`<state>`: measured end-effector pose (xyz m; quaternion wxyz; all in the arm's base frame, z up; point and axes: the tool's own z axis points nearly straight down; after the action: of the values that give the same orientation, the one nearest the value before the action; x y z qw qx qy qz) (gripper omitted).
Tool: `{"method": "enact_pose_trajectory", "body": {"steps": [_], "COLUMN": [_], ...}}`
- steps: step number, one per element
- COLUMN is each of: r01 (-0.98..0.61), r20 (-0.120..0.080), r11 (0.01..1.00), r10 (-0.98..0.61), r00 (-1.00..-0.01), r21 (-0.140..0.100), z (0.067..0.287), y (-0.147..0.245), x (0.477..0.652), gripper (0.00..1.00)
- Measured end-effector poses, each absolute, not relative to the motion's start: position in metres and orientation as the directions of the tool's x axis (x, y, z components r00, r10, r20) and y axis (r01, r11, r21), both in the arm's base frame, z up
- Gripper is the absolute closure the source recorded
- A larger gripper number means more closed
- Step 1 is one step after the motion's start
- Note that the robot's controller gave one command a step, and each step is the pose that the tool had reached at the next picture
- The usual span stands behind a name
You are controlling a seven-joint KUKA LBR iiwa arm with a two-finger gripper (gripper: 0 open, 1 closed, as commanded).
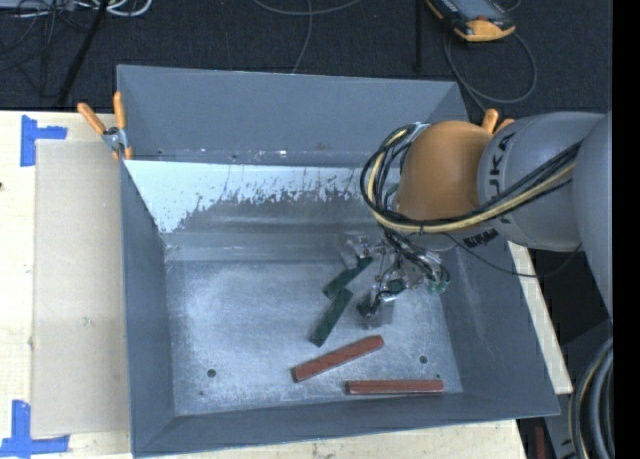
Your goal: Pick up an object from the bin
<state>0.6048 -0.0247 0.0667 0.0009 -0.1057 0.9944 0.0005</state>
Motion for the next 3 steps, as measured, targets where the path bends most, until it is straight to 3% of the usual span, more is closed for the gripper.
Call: {"method": "enact_pose_trajectory", "body": {"steps": [1,2,3], "r01": [-0.367,-0.351,-0.503], "r20": [-0.004,-0.002,0.005], "r11": [0.930,0.936,0.864], "r10": [-0.367,-0.351,-0.503], "r00": [-0.930,-0.936,-0.864], "r21": [-0.001,0.001,0.002], "z": [0.101,0.109,0.070], "y": [-0.012,-0.010,-0.003], "x": [0.610,0.615,0.617], "gripper": [0.00,0.00,0.00]}}
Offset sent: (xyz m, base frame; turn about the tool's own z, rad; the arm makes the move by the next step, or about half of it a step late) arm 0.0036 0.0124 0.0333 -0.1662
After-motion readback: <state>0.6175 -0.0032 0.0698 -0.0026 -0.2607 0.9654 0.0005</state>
